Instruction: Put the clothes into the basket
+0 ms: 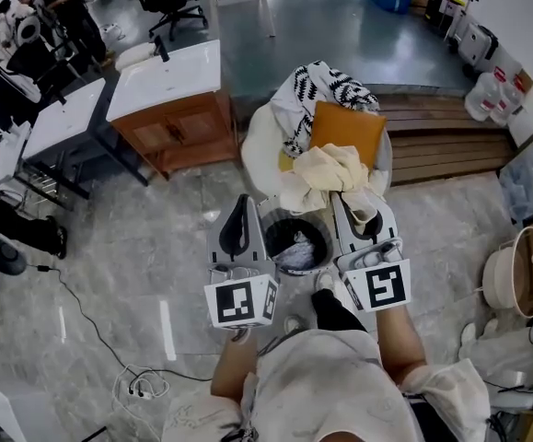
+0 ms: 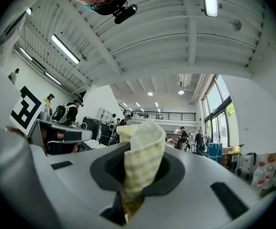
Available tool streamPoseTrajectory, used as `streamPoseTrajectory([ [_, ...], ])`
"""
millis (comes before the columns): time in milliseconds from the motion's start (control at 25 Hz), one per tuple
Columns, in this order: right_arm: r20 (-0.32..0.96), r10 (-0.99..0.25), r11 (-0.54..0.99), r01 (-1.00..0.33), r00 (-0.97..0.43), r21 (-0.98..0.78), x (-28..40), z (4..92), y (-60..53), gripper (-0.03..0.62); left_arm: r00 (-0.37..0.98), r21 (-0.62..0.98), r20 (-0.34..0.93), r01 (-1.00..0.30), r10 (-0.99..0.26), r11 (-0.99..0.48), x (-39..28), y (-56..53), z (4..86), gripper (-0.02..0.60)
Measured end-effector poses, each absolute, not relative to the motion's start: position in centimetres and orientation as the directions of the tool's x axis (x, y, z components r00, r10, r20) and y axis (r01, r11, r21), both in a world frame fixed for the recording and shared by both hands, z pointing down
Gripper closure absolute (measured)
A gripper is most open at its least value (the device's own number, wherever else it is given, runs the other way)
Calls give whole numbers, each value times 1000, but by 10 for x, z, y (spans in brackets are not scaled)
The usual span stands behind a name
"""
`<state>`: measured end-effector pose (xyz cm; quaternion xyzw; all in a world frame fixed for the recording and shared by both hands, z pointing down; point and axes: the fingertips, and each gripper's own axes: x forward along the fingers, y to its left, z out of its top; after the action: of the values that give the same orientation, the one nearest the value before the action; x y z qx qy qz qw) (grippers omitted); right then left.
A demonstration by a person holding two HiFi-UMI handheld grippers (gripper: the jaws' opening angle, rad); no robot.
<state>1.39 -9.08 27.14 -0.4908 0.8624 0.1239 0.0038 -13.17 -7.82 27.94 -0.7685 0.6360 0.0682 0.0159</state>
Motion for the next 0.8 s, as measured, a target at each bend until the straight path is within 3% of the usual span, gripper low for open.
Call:
streamPoseTrajectory([
  [800, -160, -803, 573, -817, -575, 62, 64, 292, -295, 562, 80, 14, -140, -996, -987, -83, -87, -251, 276, 578],
])
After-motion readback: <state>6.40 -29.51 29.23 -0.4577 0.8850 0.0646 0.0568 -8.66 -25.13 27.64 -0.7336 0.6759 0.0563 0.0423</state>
